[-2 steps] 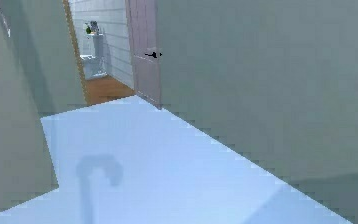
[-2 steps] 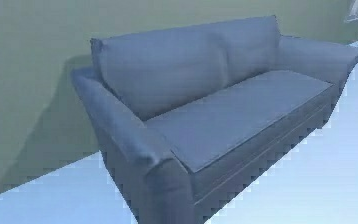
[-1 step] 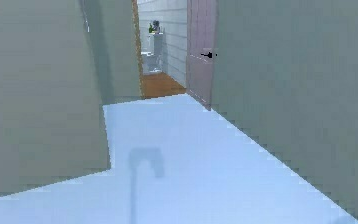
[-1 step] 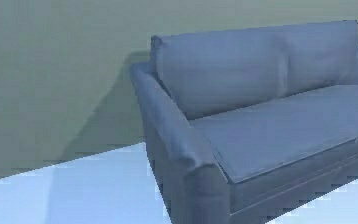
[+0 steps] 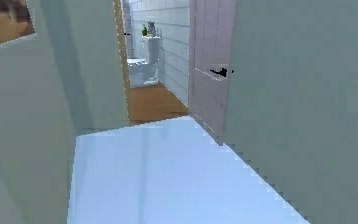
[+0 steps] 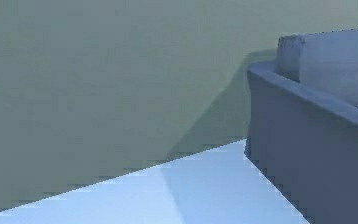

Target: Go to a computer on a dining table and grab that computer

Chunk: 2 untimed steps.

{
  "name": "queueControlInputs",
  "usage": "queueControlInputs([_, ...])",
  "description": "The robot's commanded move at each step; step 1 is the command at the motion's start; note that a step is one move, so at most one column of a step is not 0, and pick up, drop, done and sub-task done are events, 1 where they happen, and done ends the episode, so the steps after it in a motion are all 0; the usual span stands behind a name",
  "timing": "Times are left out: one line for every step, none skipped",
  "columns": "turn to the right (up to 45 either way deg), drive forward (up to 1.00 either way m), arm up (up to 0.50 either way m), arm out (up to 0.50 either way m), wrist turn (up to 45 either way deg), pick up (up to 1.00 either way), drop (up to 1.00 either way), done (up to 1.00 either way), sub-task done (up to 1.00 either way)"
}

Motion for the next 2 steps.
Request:
queueControlInputs([0.0, 1.0, 0.0, 0.0, 0.0, 0.0, 0.0, 0.0, 0.0])
queueControlInputs([-3.0, 0.0, 0.0, 0.0, 0.0, 0.0, 0.0, 0.0, 0.0])
